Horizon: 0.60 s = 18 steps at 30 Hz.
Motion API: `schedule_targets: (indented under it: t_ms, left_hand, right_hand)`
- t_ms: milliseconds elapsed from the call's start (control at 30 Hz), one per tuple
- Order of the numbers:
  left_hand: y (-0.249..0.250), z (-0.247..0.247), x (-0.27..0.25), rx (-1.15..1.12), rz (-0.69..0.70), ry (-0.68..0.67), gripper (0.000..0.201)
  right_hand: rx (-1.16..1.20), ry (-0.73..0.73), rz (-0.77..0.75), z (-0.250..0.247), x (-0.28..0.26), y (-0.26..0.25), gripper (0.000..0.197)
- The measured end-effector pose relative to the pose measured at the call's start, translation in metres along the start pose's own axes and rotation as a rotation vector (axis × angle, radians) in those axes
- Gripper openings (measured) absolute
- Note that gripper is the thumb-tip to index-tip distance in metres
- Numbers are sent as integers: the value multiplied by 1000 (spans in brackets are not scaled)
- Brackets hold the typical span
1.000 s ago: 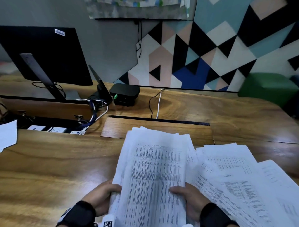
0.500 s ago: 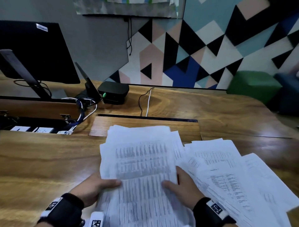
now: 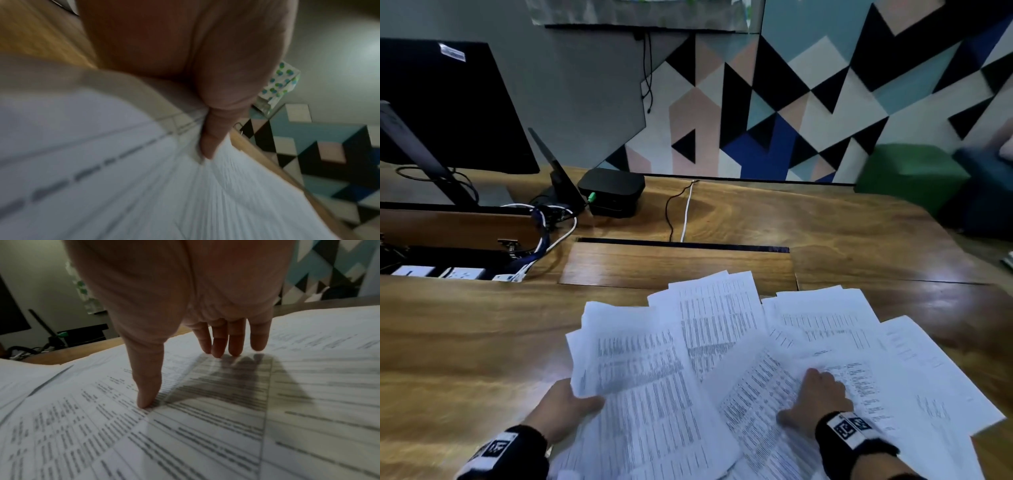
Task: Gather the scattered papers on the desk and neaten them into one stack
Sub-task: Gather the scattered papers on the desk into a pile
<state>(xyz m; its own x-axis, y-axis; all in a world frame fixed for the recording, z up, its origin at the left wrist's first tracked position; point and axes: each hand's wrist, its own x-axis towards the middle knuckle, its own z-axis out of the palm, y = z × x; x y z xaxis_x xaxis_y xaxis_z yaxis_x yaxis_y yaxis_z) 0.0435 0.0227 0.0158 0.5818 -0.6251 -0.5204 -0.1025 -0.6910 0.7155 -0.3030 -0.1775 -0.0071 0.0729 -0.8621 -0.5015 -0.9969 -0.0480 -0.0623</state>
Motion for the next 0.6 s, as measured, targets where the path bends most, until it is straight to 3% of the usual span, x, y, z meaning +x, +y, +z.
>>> schedule_targets:
  t_ms: [167, 233, 333, 433, 467, 600]
  left_hand:
    - [21, -14, -22, -405, -10, -137, 24]
    - [17, -15, -20, -340, 9, -87, 26]
    - [6, -8, -16, -85, 42, 43, 11]
    - [-6, -3, -10, -33, 21, 81, 10]
    - [-9, -3, -9, -15, 12, 83, 10]
    - [-6, 0, -13, 42, 41, 101, 7]
  right_hand:
    - [9, -23, 40, -7, 10, 5, 123]
    - [17, -25, 49, -10, 13, 8, 117]
    - [11, -105, 23, -13, 15, 11, 86]
    - [4, -144, -65, -16, 18, 12, 17]
    - [5, -139, -95, -18, 20, 13, 7]
    - [-31, -91, -221, -47, 29, 12, 23]
